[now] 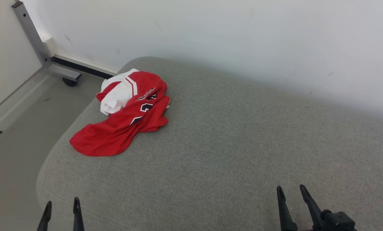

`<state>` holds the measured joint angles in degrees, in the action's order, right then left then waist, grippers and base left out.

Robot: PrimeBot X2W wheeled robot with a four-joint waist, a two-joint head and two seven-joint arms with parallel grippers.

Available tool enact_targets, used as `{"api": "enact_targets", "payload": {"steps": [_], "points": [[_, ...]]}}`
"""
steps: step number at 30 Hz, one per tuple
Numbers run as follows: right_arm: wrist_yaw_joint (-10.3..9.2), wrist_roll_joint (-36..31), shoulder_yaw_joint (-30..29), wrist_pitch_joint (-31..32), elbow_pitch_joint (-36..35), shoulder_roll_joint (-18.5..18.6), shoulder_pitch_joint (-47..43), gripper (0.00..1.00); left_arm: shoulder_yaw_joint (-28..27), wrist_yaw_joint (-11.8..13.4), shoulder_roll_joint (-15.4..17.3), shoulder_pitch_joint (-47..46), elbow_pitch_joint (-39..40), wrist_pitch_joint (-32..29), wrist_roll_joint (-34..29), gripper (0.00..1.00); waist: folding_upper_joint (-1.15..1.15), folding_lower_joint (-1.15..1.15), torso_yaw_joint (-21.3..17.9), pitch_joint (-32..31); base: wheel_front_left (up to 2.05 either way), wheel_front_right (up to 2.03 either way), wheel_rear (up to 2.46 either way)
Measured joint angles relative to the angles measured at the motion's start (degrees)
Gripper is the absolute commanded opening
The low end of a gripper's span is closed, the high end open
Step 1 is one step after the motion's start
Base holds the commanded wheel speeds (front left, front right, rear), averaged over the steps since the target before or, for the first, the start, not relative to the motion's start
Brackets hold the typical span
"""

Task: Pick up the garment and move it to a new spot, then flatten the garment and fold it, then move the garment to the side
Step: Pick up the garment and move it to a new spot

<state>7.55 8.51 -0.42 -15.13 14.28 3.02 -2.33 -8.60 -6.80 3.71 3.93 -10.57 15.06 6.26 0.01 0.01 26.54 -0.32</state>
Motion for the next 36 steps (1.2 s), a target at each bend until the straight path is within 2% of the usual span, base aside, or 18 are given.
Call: {"api": "enact_targets", "payload": {"steps": [10, 23, 36], "points": [[0.0, -0.56, -0.24, 0.0, -0.79, 0.31, 1.23, 1.0, -2.48, 0.07, 1.23, -7.84, -2.49, 0.0, 1.56, 1.0, 0.0, 0.0, -3.05, 1.35, 0.0, 0.0, 0.0], [0.0, -1.66, -1.99, 0.0, -3.87, 3.77, 4.31, 1.0, -6.17, 0.24, 7.04, -26.4, -8.43, 0.0, 4.77, 1.0, 0.0, 0.0, -11.08, 5.42, 0.0, 0.0, 0.0], [0.0, -3.11, -3.7, 1.02, -11.41, 5.31, 7.7, 1.0, -6.61, -0.26, 13.97, -43.39, -19.89, -1.2, 8.09, 1.0, 0.0, 0.0, -17.81, 15.5, 0.0, 0.0, 0.0]]}}
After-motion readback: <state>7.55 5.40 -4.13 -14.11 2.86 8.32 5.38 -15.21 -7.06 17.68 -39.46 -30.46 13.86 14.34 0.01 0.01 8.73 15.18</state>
